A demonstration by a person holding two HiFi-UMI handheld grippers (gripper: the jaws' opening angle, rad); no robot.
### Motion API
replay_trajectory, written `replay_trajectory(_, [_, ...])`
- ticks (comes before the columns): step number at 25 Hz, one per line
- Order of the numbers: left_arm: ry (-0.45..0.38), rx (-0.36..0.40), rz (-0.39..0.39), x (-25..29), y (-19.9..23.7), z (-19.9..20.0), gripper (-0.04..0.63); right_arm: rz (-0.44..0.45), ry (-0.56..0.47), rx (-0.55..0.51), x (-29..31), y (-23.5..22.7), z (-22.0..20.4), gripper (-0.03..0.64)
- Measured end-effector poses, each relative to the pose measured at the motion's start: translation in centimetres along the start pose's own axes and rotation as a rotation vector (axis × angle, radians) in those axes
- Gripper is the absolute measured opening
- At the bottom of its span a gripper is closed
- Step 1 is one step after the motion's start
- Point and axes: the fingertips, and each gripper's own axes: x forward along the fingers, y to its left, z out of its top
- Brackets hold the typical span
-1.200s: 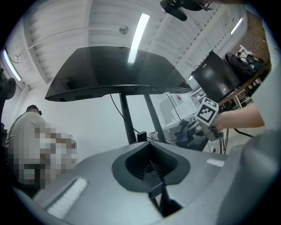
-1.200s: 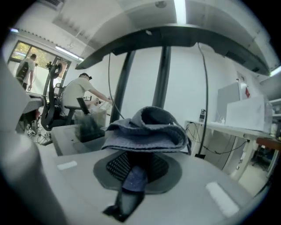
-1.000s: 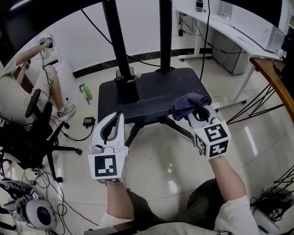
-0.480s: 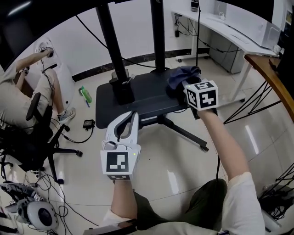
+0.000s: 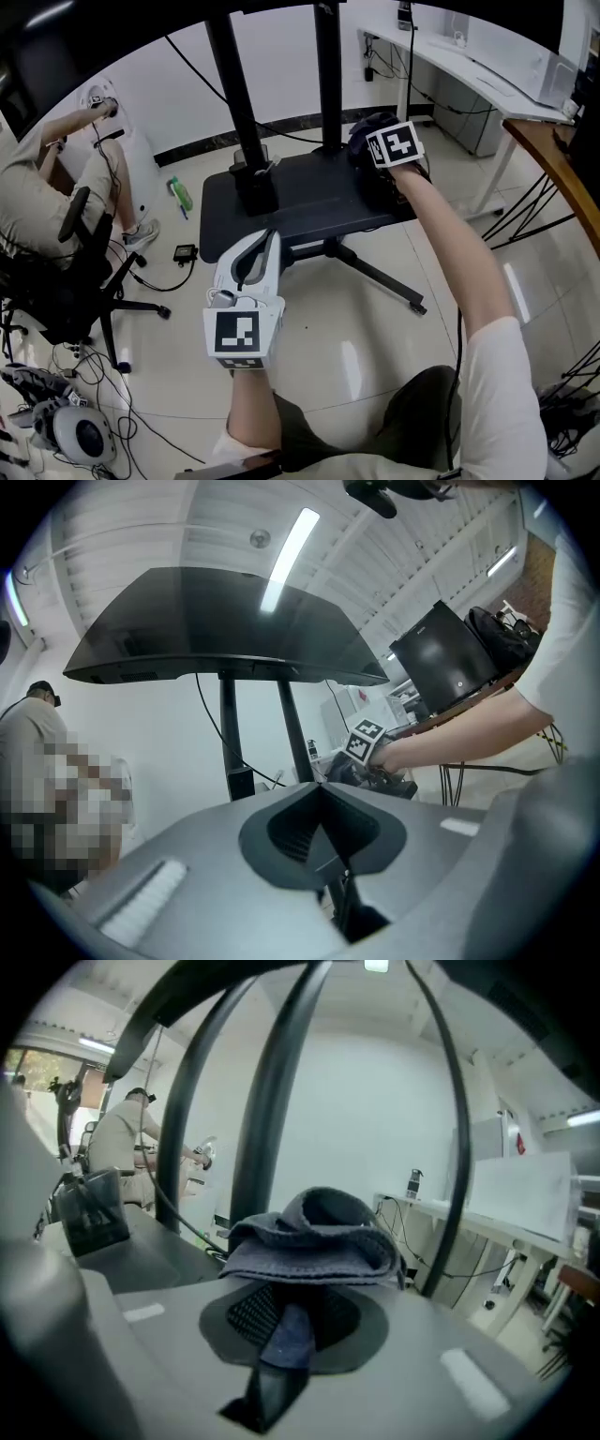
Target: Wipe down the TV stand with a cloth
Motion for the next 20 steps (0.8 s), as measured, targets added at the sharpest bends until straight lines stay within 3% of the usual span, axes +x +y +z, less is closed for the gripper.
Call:
replay_trajectory(4, [-0.051,0.014,-0.003,0.7,0.0,-0.1,0.107,0.026,-0.149,-0.009,-6.9,1.7,-0.2,0.061])
replay_trajectory(11, [-0.051,-0.004,-0.032,2.3,-1.6,-1.1,0.107,0.006,-0.431,0.073,-20.7,6.2,-5.9,0.06])
replay_trajectory(15, [0.023,-0.024,-0.036,2.2,-2.2,-1.8,0.107,-0.027,-0.56,-0.007,-24.5,9.7,-4.4,0.061])
replay_trajectory(18, [-0.025,0.01,-0.013,1.8,-1.0,-0.9,0.107,0.014,-0.706,-0.076,-26.3,13.6,-1.8,0.06])
replay_trajectory(20, [-0.019,0.025,0.019,1.0,0.7,-0.6,0.107,0.063,-0.712,-0.097,-26.6,16.7,-1.3,0.06])
